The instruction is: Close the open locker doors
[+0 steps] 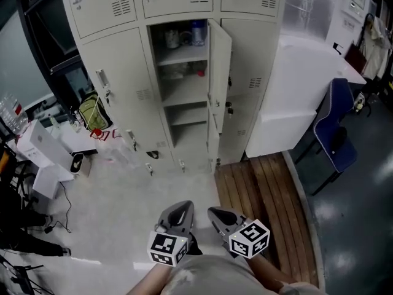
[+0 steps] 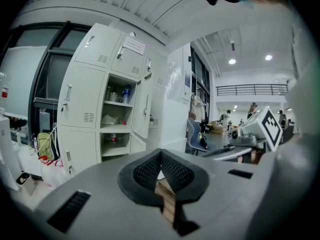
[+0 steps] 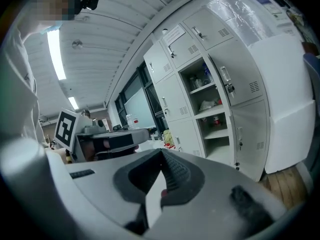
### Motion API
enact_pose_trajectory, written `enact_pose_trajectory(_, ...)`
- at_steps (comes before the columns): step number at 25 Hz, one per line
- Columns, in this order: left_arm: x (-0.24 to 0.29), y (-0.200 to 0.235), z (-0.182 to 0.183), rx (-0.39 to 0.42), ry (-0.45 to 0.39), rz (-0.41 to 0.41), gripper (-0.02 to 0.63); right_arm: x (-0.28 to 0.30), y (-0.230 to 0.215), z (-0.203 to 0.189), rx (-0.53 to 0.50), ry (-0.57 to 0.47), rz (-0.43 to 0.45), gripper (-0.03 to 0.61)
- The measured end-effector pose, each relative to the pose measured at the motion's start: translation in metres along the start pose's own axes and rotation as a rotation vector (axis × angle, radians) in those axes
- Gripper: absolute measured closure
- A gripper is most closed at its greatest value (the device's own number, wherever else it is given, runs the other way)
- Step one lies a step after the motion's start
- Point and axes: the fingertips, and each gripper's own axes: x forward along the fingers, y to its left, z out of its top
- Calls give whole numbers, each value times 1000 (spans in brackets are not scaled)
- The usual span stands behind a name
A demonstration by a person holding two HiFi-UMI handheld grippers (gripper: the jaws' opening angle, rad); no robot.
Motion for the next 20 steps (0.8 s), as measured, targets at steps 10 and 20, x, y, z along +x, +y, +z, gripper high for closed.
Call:
enact_pose_trajectory(10,63,86,32,-9,12,-49,600,88,-46,44,27,23,-46,552)
enact_pose_trajectory(20,111,164,64,-17,6,-97,600,163,-76,83,26,40,-101,552)
